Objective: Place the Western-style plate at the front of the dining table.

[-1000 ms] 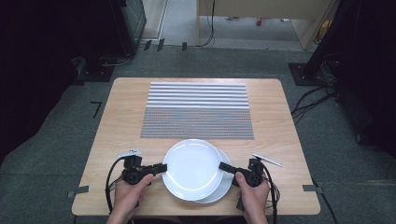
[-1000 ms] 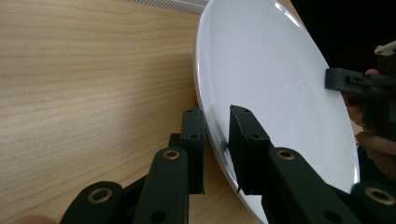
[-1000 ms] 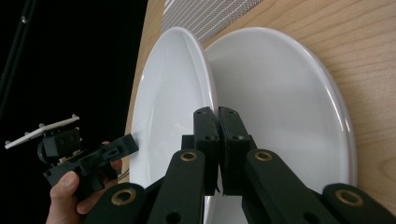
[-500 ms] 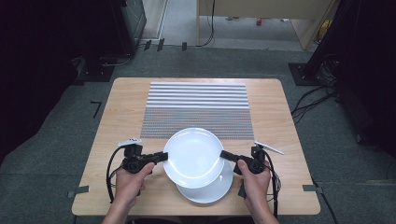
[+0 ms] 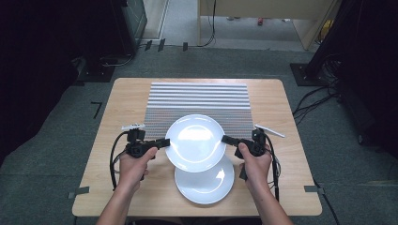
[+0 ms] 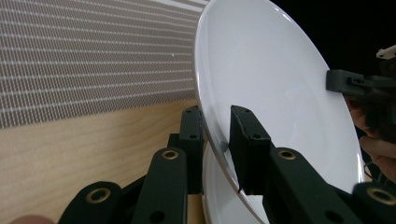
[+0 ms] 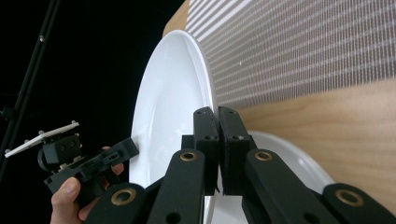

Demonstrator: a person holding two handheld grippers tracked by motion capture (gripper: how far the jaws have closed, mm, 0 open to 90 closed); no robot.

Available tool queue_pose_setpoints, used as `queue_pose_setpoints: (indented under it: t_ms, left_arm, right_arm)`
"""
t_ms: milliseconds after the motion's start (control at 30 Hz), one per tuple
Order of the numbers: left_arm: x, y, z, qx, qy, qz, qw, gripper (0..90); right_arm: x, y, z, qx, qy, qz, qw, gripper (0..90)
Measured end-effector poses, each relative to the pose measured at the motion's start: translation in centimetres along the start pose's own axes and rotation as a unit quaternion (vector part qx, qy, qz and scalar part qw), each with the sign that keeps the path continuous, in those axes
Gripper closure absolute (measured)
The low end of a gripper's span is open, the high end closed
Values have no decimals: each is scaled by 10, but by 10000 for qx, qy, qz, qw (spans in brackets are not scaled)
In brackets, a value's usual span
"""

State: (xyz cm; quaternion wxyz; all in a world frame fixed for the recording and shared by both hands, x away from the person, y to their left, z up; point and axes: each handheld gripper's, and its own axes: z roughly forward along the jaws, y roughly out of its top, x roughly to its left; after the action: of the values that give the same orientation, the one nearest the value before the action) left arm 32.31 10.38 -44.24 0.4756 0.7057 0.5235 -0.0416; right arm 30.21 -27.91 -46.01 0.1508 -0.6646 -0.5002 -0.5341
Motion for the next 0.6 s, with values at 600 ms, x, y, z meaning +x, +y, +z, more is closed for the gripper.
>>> queue_pose_setpoints:
  t_ms: [600]
  left_arm:
    - [-5, 51, 20, -79, 110, -14, 9999, 744]
  right_arm:
    - [30, 65, 7, -122, -195, -495, 9985, 879]
